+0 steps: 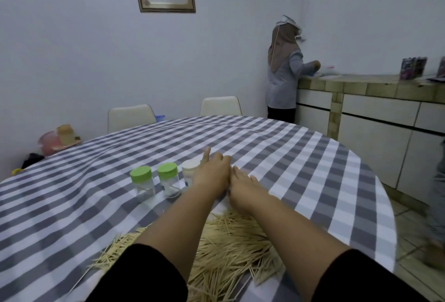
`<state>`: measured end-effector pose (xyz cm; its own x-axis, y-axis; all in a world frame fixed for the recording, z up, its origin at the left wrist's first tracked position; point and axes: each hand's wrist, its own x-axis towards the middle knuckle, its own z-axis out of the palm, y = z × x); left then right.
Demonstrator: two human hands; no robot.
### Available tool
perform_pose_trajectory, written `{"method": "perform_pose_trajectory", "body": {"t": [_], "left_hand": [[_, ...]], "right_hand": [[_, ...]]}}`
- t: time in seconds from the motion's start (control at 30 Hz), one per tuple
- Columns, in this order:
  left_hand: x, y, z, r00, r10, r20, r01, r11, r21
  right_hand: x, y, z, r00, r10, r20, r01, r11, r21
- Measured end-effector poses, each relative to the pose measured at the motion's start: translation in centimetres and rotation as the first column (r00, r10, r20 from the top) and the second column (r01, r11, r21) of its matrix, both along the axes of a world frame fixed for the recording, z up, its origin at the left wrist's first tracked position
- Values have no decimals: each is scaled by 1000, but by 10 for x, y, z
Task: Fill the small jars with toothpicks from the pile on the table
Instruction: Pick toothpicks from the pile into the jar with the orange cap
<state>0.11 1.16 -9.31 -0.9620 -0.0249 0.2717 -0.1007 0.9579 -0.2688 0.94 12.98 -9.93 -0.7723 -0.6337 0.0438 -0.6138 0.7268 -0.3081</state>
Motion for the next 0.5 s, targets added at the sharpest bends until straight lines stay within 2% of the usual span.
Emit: {"method": "perform_pose_trajectory", "body": {"t": [0.07, 0.13, 0.27, 0.4, 0.5], "left_hand": [[10, 0, 0, 999, -10, -36, 16, 987, 158], [25, 3, 3, 998, -20, -54, 38, 937, 347], [71, 15, 12, 989, -39, -142, 126, 725, 677], [122, 21, 10, 969, -46, -244, 231, 535, 813], [158, 14, -2, 965, -30, -261, 244, 462, 852]], "right_hand": [[7, 2, 1, 1000, -3, 10, 4, 999, -54], [16, 7, 0, 1000, -9, -9, 8, 993, -118], [41, 17, -5, 1000, -3, -13, -1, 940, -340], [77, 22, -10, 998, 65, -27, -69, 864, -498], [106, 19, -14, 994, 106, 24, -76, 833, -548]]}}
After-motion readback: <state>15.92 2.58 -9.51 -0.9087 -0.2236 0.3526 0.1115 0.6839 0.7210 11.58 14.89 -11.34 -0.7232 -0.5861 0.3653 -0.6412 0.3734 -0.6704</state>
